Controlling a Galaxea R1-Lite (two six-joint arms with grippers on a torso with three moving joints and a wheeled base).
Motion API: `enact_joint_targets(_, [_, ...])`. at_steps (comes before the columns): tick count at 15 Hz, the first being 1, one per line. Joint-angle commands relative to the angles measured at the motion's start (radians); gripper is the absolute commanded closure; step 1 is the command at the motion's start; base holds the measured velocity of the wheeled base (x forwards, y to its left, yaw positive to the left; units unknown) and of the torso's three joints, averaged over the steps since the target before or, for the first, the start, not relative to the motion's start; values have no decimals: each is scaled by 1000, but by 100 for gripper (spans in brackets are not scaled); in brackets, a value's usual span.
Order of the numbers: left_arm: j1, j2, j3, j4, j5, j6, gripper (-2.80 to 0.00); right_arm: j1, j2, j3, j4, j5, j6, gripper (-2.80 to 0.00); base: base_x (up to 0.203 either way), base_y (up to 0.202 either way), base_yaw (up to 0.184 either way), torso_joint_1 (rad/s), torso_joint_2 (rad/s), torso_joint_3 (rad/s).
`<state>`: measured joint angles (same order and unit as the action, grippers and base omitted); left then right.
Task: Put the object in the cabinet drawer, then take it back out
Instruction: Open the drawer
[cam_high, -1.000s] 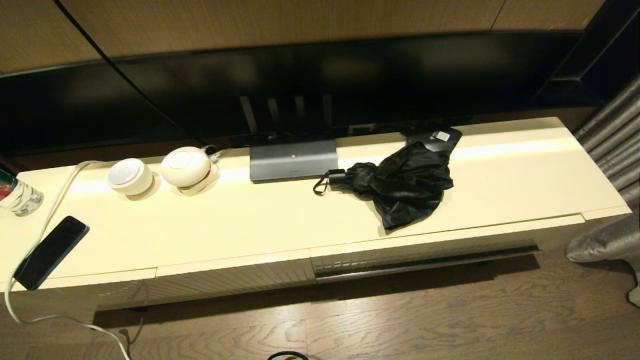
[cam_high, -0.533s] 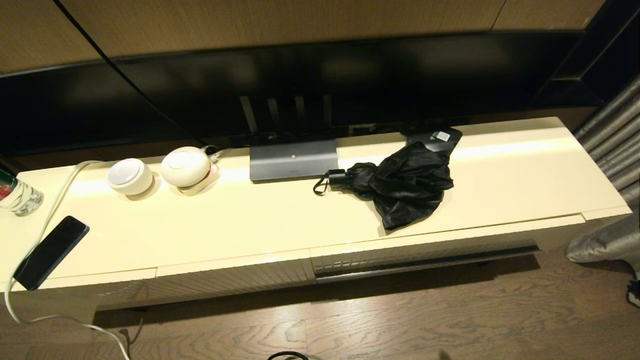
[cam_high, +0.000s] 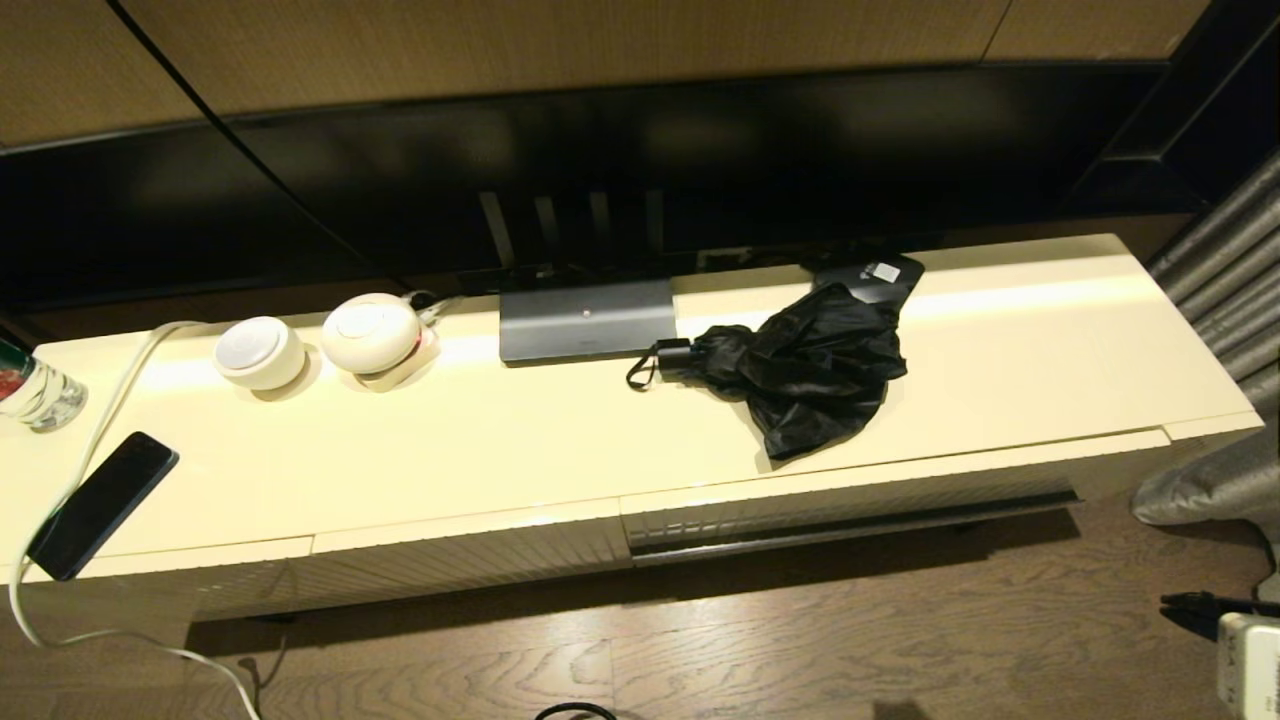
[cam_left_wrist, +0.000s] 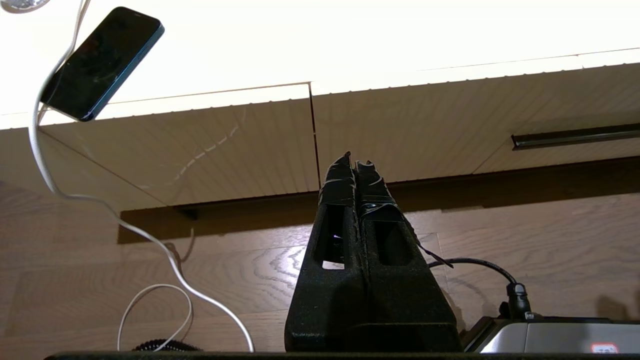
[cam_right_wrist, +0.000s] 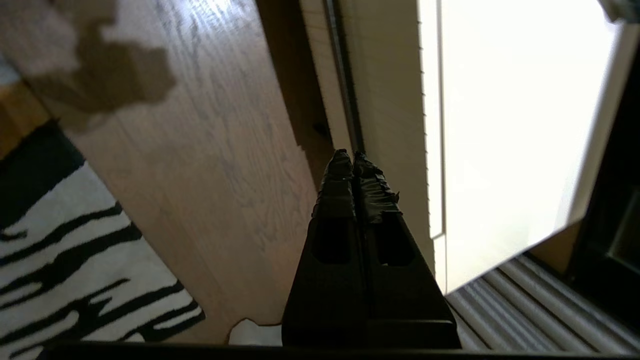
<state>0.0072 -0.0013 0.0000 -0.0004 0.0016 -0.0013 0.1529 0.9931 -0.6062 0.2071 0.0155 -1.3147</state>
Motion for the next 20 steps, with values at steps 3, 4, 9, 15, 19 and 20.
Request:
enact_joint_targets(3, [0,1,3,-1,0,0,0,104,231,63,-224,-55,5,0,0,0,0,0,0,0])
enact_joint_targets(4, [0,1,3,-1,0,0,0,116,274,76,-287,-59,14,0,0,0,0,0,0,0])
enact_joint_targets(9, [0,1,3,-1,0,0,0,178,477,92,-507,-63,133,0,0,0,0,0,0,0])
enact_joint_targets(15, [0,1,3,-1,0,0,0,237,585,233,-775,-62,196,0,0,0,0,0,0,0])
enact_joint_targets(19, [0,1,3,-1,0,0,0,241,639,247,-881,-60,239,0,0,0,0,0,0,0])
enact_joint_targets(20, [0,1,3,0,0,0,0,241,646,251,-914,-59,238,0,0,0,0,0,0,0])
